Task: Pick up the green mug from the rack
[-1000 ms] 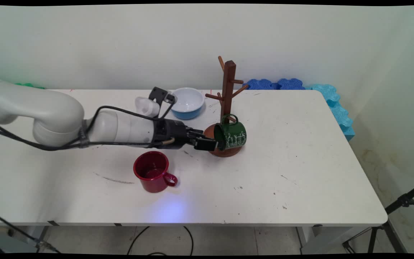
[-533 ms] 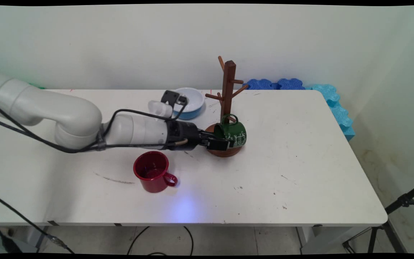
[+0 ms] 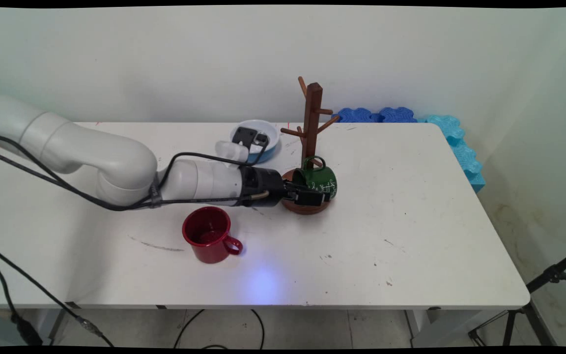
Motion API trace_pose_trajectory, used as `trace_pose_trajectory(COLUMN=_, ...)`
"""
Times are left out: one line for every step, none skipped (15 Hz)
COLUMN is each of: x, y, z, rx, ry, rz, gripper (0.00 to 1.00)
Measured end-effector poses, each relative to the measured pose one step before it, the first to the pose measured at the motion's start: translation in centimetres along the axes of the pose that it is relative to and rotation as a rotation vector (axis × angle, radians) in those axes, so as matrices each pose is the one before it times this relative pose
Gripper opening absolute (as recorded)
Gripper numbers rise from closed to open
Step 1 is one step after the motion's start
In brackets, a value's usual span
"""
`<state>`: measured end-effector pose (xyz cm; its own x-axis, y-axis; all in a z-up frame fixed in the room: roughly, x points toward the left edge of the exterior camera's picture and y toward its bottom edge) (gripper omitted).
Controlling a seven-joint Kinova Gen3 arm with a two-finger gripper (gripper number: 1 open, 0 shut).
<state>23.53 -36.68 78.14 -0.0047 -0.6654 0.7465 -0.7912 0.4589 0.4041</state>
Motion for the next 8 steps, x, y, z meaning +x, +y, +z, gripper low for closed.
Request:
trace_pose_trajectory(x=0.016, y=0.049, z=0.269, rx=-0.00273, ry=0.00096, rz=-0.0016, gripper=1.0)
trace_pose_trajectory(x=0.021, y=0.054, z=0.288, rx=-0.00337, ry=0.00094, rz=-0.00151, gripper=1.0)
trace_pose_trajectory(x=0.014, y=0.055, z=0.266, rx=-0.00378, ry=0.00029, rz=-0.00045, gripper=1.0)
trace_pose_trajectory(x=0.01, y=0.032, z=0.197, rx=-0.00281, ry=0.00036, rz=0.00015, gripper=1.0)
trace_pose_trajectory(x=-0.007, y=0.029, z=0.206, rx=-0.0033, ry=0.0, rz=0.00008, gripper=1.0)
trace_pose_trajectory(x=0.008, y=0.036, z=0.193, rx=-0.00382, ry=0.00044, rz=0.00136, gripper=1.0)
trace_pose_trajectory(x=0.007, y=0.011, z=0.146, rx=-0.0027, ry=0.00042, rz=0.0021, gripper=0.0)
trace_pose_trajectory(x=-0.001, y=0.008, z=0.173, rx=-0.00321, ry=0.00008, rz=0.00416, gripper=0.0)
